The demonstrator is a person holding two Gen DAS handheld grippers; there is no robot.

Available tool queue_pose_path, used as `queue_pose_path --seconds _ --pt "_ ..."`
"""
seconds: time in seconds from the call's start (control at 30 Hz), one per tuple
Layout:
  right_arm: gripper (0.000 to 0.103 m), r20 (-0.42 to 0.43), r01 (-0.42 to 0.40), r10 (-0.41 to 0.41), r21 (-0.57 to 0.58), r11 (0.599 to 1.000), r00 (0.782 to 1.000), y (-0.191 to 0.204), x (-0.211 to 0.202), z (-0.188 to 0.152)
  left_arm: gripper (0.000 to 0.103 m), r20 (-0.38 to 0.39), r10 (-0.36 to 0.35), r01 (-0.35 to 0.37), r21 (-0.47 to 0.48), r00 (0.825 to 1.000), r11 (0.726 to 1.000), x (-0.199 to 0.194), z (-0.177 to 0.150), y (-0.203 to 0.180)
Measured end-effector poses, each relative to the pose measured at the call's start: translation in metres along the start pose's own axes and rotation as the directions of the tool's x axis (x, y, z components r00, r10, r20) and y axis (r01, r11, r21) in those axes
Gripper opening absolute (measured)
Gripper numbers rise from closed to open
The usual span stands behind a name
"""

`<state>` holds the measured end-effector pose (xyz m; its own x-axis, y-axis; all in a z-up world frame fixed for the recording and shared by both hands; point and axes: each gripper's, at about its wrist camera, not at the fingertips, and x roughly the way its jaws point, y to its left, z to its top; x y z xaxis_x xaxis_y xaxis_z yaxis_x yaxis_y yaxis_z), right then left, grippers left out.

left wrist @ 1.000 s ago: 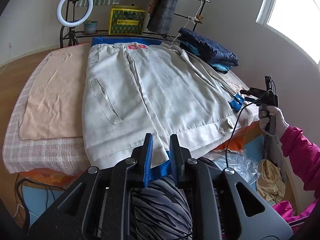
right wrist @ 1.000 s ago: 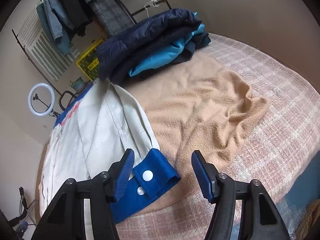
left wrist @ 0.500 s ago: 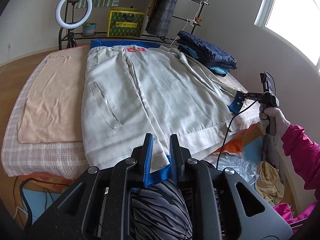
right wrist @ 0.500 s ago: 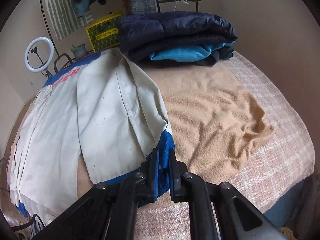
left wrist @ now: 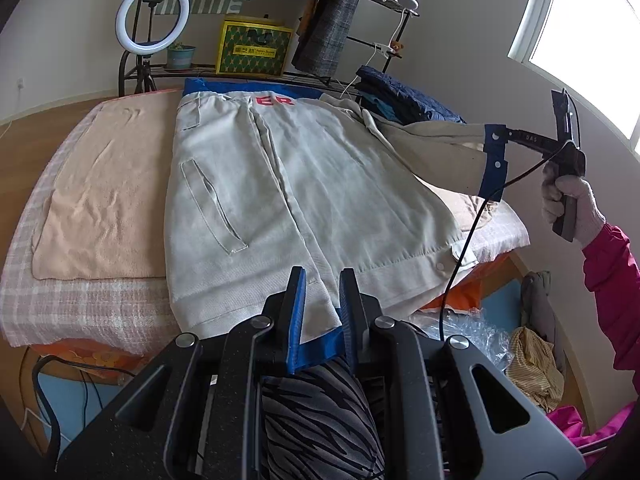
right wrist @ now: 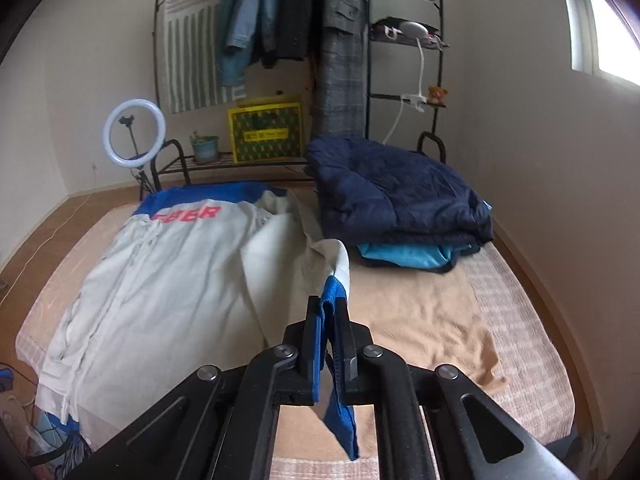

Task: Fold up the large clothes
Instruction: 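Grasp the blue cuff of the other sleeve with the right tool, then carry the cuff across the jacket back with the right tool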

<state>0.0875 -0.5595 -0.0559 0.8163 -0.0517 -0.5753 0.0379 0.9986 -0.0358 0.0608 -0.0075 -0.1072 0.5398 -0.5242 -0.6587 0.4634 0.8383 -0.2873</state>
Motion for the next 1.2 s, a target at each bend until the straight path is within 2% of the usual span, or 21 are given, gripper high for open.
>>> queue_pose_path --seconds 0.13,0.23,0.3,0.4,0.53,0.7,0.77,0.83,0.87,0.9,0.97,1.03,1.07,1.1,1.17,1.2 --pt "0.002 0.039 -0.084 0.090 -0.136 0.987 0.995 0.064 -0.021 0.002 0.016 0.008 0.003 -0.003 -0.006 1.000 1.000 -0.003 -0.001 0.002" --pt "0.000 0.011 -0.164 0.173 -0.274 0.948 0.985 0.121 -0.030 -0.017 0.016 0.010 0.007 -0.006 -0.015 1.000 1.000 -0.004 -0.002 0.004" --pt "0.000 -0.045 -0.233 0.232 -0.354 0.906 0.972 0.157 -0.030 -0.037 0.016 0.008 0.006 -0.006 -0.026 1.000 1.000 -0.003 -0.003 0.007" --pt "0.000 -0.141 -0.309 0.275 -0.440 0.843 0.951 0.199 -0.016 -0.074 0.016 0.007 0.005 -0.005 -0.041 1.000 0.999 -0.002 -0.003 0.009" --pt "0.000 -0.264 -0.378 0.283 -0.454 0.807 0.922 0.225 0.009 -0.118 0.016 0.010 0.002 -0.001 -0.055 1.000 0.998 0.000 -0.002 0.012" --pt "0.000 -0.370 -0.455 0.304 -0.451 0.767 0.878 0.225 0.016 -0.154 0.016 0.005 0.001 -0.001 -0.046 1.000 0.999 0.006 0.000 0.012" --pt "0.000 -0.374 -0.441 0.277 -0.482 0.757 0.885 0.224 0.014 -0.165 0.016 -0.004 -0.011 0.010 -0.047 1.000 0.999 0.012 0.001 0.010" --pt "0.000 -0.373 -0.432 0.271 -0.465 0.773 0.887 0.219 0.015 -0.167 0.016 -0.019 -0.026 0.025 -0.051 0.999 0.998 0.020 0.003 0.008" --pt "0.003 -0.375 -0.438 0.283 -0.439 0.784 0.883 0.213 0.014 -0.165 0.016 -0.027 -0.035 0.034 -0.052 0.999 0.998 0.024 0.003 0.005" --pt "0.010 -0.384 -0.458 0.307 -0.406 0.791 0.871 0.209 0.013 -0.164 0.016 -0.034 -0.047 0.045 -0.052 0.998 0.998 0.028 0.004 0.002" --pt "0.033 -0.376 -0.510 0.386 -0.325 0.797 0.843 0.196 0.004 -0.156 0.016 -0.050 -0.078 0.076 -0.046 0.996 0.996 0.034 0.005 -0.006" --pt "0.035 -0.340 -0.567 0.479 -0.243 0.787 0.809 0.178 -0.008 -0.150 0.016 -0.071 -0.101 0.099 -0.030 0.992 0.995 0.042 0.006 -0.016" --pt "0.038 -0.324 -0.590 0.515 -0.203 0.781 0.793 0.169 -0.012 -0.146 0.019 -0.088 -0.117 0.116 -0.026 0.989 0.993 0.047 0.006 -0.023" --pt "0.041 -0.300 -0.600 0.539 -0.167 0.783 0.787 0.158 -0.016 -0.144 0.033 -0.105 -0.137 0.134 -0.027 0.985 0.991 0.054 0.007 -0.030" --pt "0.044 -0.251 -0.590 0.555 -0.091 0.802 0.793 0.135 -0.018 -0.139 0.055 -0.123 -0.172 0.168 -0.039 0.977 0.985 0.065 0.007 -0.040" --pt "0.044 -0.231 -0.585 0.561 -0.046 0.809 0.795 0.122 -0.018 -0.138 0.056 -0.134 -0.201 0.196 -0.052 0.970 0.979 0.073 0.007 -0.047"
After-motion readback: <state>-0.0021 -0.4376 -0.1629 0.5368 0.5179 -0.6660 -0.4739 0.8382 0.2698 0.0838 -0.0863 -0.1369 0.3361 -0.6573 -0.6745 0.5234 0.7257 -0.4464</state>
